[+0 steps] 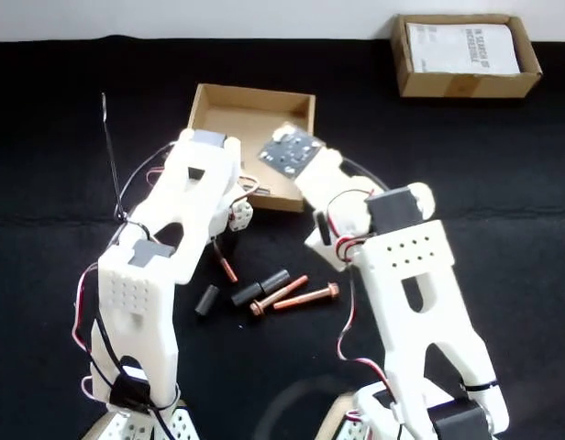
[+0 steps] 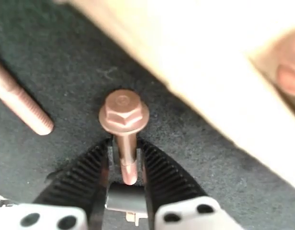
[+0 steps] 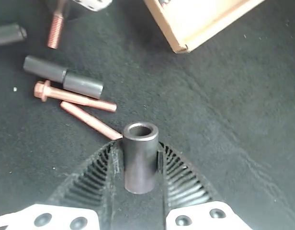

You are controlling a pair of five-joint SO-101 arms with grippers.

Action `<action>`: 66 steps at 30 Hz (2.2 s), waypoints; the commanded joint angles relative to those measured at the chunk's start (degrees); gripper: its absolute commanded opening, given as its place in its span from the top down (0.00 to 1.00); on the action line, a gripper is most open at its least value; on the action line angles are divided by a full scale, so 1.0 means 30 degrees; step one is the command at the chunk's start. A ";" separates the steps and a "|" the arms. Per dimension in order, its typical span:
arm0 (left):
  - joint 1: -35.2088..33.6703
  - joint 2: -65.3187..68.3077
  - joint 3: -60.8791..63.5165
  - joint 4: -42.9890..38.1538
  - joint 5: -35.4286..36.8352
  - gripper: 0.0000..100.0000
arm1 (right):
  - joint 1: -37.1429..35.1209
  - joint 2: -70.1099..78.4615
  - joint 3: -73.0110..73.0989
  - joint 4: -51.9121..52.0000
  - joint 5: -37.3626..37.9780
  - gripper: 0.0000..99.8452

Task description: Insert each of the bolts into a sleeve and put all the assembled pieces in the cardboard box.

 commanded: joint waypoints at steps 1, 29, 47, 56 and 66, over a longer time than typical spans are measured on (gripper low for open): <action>-0.0542 -0.0103 -0.0864 0.0000 -0.0176 0.99 | 0.0777 -0.0601 -0.0073 -0.0220 0.0234 0.99; 0.3502 -1.0242 -0.9333 0.3634 -0.7355 0.99 | 0.0864 -0.7458 -0.0689 0.1890 -0.2462 0.99; 0.4205 -1.6337 -0.9363 0.3634 -0.8821 0.99 | 0.0542 -1.5048 0.8777 -0.2271 -0.2608 0.99; 0.6491 -1.7919 -0.9333 0.3634 -0.8733 0.99 | -0.1538 -1.5136 1.2967 -1.0535 -0.9143 0.99; 0.6168 -1.7890 -0.9128 0.3048 -0.8821 0.99 | -0.5319 -1.5136 1.3055 -1.0857 -1.1077 0.99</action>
